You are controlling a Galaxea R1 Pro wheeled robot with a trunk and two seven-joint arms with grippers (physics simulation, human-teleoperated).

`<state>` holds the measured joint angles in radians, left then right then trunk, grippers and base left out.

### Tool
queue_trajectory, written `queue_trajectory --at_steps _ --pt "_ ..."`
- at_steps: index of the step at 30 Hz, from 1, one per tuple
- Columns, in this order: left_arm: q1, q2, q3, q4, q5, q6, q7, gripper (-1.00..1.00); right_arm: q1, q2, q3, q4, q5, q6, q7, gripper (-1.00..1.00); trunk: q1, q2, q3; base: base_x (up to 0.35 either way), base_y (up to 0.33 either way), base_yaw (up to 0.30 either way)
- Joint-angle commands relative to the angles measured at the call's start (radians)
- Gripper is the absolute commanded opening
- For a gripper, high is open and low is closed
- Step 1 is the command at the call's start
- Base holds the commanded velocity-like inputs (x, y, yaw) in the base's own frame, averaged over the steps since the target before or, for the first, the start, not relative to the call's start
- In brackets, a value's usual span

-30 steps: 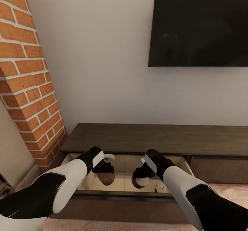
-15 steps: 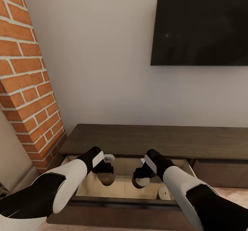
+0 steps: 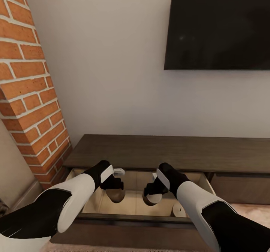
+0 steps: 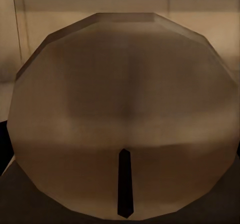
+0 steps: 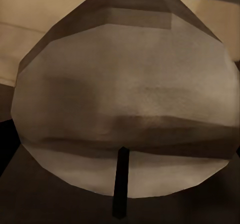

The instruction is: Place each of the two pumpkins and all three candles from the living room inside a cabinet in the living room (use any cabinet), then make sure every cabinet is closed, and position the cauldron so it is next to a table in the living room.

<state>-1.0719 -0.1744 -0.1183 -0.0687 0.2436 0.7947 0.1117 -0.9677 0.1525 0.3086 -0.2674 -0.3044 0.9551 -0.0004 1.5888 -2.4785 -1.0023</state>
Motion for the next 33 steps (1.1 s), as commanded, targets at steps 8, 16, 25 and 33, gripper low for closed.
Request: queue_trajectory --at_steps 8,16,25,33 --pt "0.000 0.000 -0.008 -0.002 0.008 0.004 0.005 -1.00 -0.001 -0.001 0.007 -0.001 -0.008 0.003 -0.003 -1.00 0.013 -0.023 -0.030 0.000 0.000 0.000" --pt "0.000 0.000 -0.008 -0.002 0.009 0.004 0.005 -1.00 -0.001 -0.001 0.007 -0.001 -0.007 0.004 -0.003 -1.00 0.017 -0.025 -0.070 0.000 0.000 0.056" --pt "0.000 0.000 -0.006 -0.001 0.008 0.003 0.005 -1.00 -0.001 -0.001 0.007 -0.001 -0.007 0.004 -0.003 -1.00 0.018 -0.025 -0.084 0.001 0.000 0.048" --pt "0.000 0.000 -0.006 0.000 0.008 0.003 0.005 -1.00 -0.001 -0.001 0.007 -0.001 -0.008 0.004 -0.003 -1.00 0.018 -0.025 -0.084 0.229 0.000 0.001"
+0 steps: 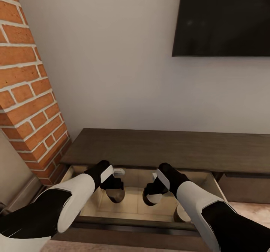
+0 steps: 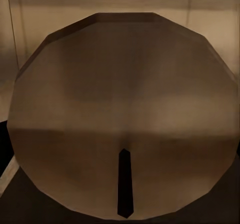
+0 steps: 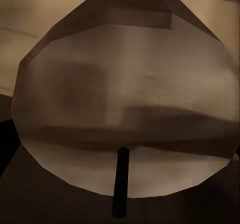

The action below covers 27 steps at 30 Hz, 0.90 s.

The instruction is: Place each of the two pumpkins and all three candles from the living room inside a cabinet in the living room (use any cabinet), then make sure every cabinet is closed, and position the cauldron so it is next to a table in the living room.

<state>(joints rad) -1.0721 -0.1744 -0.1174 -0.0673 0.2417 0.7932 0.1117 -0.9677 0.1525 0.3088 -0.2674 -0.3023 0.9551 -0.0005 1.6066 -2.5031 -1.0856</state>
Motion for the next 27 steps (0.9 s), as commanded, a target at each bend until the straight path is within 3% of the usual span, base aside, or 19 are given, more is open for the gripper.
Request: queue_trajectory --at_steps 1,15,27 --pt "0.000 0.000 -0.007 -0.002 0.010 0.004 0.005 -1.00 -0.001 -0.001 0.007 -0.001 -0.010 0.004 -0.003 -1.00 0.000 0.000 -0.001 0.132 0.000 0.000" --pt "0.000 0.000 -0.008 0.001 0.011 0.006 0.005 -1.00 -0.001 -0.001 0.006 -0.001 -0.009 0.004 -0.003 -1.00 0.000 0.000 -0.001 0.015 0.000 0.000" --pt "0.000 0.000 -0.008 0.001 0.011 0.006 0.005 -1.00 -0.001 -0.001 0.006 -0.001 -0.010 0.004 -0.003 -1.00 0.006 -0.003 -0.047 0.000 0.000 0.000"
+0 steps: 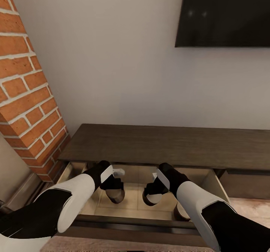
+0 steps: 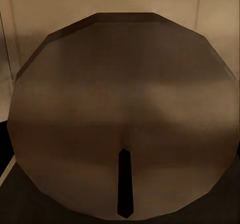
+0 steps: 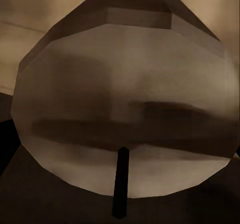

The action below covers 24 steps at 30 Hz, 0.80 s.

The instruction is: Place each of the two pumpkins and all three candles from the living room inside a cabinet in the living room (use any cabinet), then make sure every cabinet is closed, and position the cauldron so it is next to a table in the living room.

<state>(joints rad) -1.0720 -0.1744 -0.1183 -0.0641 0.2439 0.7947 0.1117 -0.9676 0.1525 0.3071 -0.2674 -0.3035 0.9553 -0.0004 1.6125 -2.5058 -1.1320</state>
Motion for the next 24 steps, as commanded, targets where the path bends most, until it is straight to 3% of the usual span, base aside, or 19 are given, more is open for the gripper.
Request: queue_trajectory --at_steps 1,4,24 --pt "0.000 0.000 -0.007 -0.002 0.009 0.005 0.005 -1.00 -0.001 -0.001 0.007 -0.001 -0.009 0.004 -0.003 -1.00 0.000 -0.001 -0.005 0.000 0.000 0.000" --pt "0.000 0.000 -0.007 -0.002 0.009 0.005 0.005 -1.00 -0.001 -0.001 0.007 -0.001 -0.009 0.004 -0.003 -1.00 0.001 -0.001 -0.016 0.000 0.000 0.000" --pt "0.000 0.000 -0.007 -0.002 0.008 0.005 0.005 -1.00 -0.001 -0.001 0.007 -0.001 -0.009 0.003 -0.001 -1.00 0.003 -0.002 -0.028 0.000 0.000 0.000"
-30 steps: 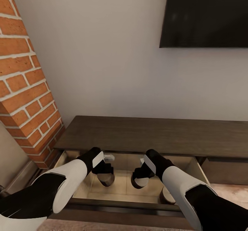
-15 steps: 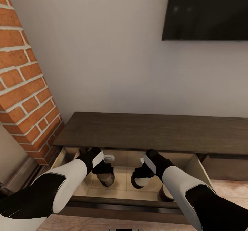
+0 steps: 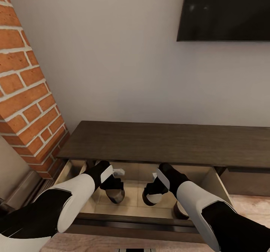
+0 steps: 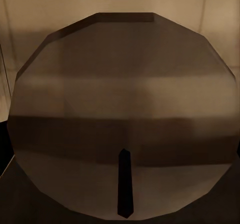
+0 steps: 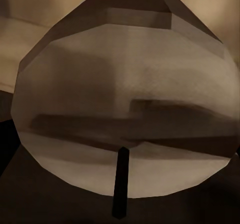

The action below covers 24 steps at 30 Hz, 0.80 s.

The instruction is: Place each of the two pumpkins and all three candles from the living room inside a cabinet in the living room (use any cabinet), then make sure every cabinet is closed, and position the cauldron so it is next to a table in the living room.

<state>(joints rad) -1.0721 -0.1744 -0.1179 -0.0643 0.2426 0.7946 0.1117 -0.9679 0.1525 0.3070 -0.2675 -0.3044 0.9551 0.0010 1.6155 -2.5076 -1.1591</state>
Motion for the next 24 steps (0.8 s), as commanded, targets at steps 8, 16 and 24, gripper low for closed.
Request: queue_trajectory --at_steps 8,16,24 --pt "0.000 0.000 -0.008 -0.003 0.009 0.004 0.005 -1.00 -0.001 -0.001 0.008 -0.001 -0.009 0.004 0.000 -1.00 0.000 0.000 -0.001 0.000 0.000 0.000" --pt "0.000 0.000 -0.008 -0.003 0.009 0.005 0.005 -1.00 -0.001 -0.001 0.008 -0.001 -0.009 0.004 0.002 -1.00 0.002 -0.002 -0.024 0.000 0.000 0.000" --pt "0.000 0.000 -0.007 -0.003 0.009 -0.006 0.005 -1.00 -0.001 -0.001 0.009 -0.001 -0.009 0.000 0.002 -1.00 0.002 -0.002 -0.024 0.000 0.000 0.000"
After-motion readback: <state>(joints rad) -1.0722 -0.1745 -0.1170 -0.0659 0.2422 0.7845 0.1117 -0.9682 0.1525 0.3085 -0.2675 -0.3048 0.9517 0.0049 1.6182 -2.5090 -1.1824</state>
